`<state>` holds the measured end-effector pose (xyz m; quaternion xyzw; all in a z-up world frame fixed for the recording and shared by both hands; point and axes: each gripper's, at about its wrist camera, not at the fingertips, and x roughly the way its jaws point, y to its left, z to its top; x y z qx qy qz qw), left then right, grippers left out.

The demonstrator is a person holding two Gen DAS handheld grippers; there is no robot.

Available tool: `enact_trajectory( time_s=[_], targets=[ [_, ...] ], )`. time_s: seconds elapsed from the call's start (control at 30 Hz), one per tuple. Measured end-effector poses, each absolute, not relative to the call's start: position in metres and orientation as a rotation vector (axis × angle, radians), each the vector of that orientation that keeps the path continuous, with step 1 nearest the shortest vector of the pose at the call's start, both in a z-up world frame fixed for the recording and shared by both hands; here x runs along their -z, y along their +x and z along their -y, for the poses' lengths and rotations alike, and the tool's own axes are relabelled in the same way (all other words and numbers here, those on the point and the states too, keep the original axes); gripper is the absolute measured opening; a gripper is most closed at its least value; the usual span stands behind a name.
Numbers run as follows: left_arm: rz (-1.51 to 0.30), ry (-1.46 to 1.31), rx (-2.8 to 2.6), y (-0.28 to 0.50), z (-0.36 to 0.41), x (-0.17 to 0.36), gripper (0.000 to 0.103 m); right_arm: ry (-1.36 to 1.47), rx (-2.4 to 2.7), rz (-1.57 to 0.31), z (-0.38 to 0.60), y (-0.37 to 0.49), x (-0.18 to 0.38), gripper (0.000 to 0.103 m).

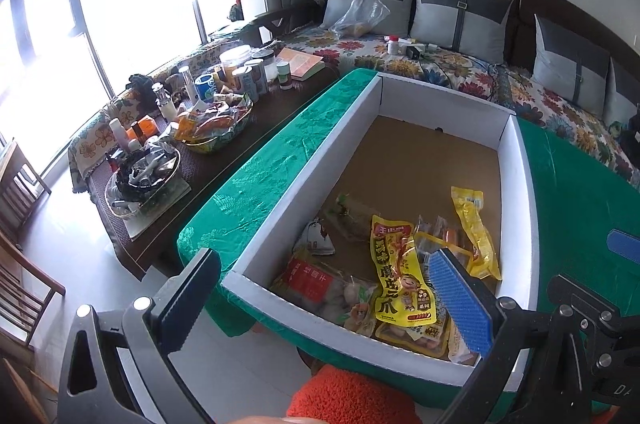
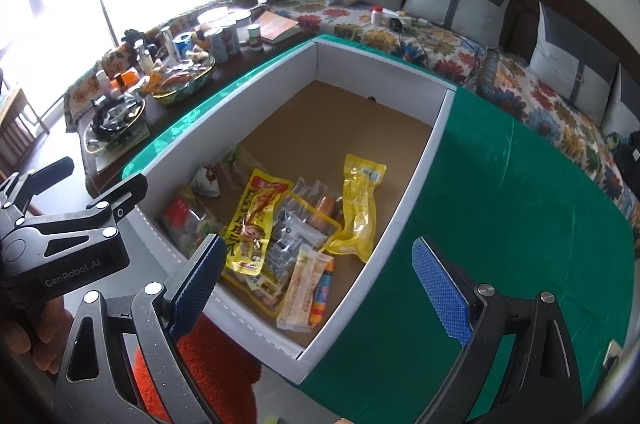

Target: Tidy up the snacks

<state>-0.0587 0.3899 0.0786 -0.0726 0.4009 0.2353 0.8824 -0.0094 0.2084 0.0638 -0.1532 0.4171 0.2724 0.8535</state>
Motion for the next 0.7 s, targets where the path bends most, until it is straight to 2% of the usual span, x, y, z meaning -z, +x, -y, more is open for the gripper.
enact_trajectory(
  time_s=[0.7],
  targets=[
    [-0.839,-0.155,-0.488,-0.0600,-0.3876,-0.0744,0.103,-0.331,-0.561,-0.894,-0.2081,-0.0107,-0.0605,0.096]
  ],
)
